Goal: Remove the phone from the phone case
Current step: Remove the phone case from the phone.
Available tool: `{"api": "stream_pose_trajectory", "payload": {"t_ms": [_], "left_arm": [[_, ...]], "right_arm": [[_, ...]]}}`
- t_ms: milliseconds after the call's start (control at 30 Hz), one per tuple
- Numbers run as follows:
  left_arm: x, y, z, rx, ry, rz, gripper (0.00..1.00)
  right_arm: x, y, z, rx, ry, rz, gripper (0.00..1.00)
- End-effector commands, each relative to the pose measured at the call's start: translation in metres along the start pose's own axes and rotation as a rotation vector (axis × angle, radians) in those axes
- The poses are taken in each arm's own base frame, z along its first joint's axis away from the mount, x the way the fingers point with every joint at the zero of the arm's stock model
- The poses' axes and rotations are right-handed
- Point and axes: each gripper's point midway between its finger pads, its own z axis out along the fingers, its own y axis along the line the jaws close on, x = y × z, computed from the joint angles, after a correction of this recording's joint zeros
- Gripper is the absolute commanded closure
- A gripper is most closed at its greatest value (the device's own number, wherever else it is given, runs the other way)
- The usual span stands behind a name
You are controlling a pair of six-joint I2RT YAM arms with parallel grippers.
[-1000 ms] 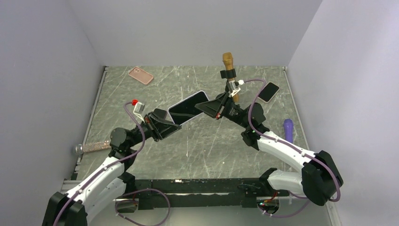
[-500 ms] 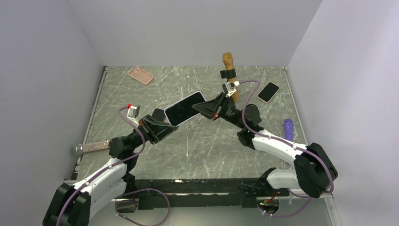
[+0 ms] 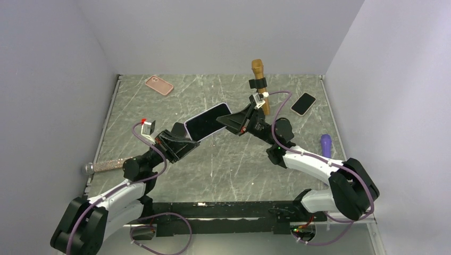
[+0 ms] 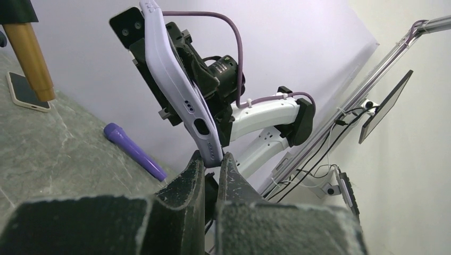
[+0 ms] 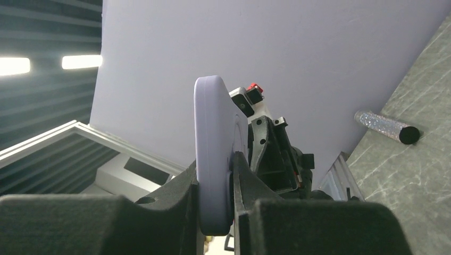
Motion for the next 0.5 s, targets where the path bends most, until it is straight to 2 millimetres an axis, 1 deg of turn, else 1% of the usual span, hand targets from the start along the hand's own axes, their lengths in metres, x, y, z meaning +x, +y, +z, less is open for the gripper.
{"api": "stream_pose_trajectory", "payload": {"t_ms": [0, 67, 200, 267, 333, 433, 467], "left_arm": [[0.005, 0.053, -0.012, -0.188, -0.002, 0.041, 1.0], [0.008, 0.065, -0.017, -0.238, 0.004, 0.076, 1.0], [0.006, 0.075, -0.017, -0.287, 0.023, 0.148, 1.0], [0.003, 0.077, -0.015, -0.297, 0.021, 0.157, 1.0], [-0.002, 0.073, -0.011, -0.282, 0.014, 0.163, 1.0], [0.0, 0.075, -0.01, -0.303, 0.021, 0.1, 1.0], [0.001, 0.075, -0.012, -0.315, 0.023, 0.081, 1.0]], "right_arm": [[0.015, 0.188, -0.043, -0.63, 0.077, -0.041, 1.0], [0.015, 0.19, -0.044, -0.631, 0.079, -0.036, 1.0], [0.017, 0.192, -0.044, -0.625, 0.089, -0.028, 1.0], [0.018, 0.19, -0.044, -0.619, 0.094, -0.031, 1.0], [0.017, 0.185, -0.043, -0.598, 0.085, -0.029, 1.0], [0.019, 0.184, -0.044, -0.606, 0.098, -0.051, 1.0], [0.018, 0.179, -0.042, -0.581, 0.094, -0.067, 1.0]]}}
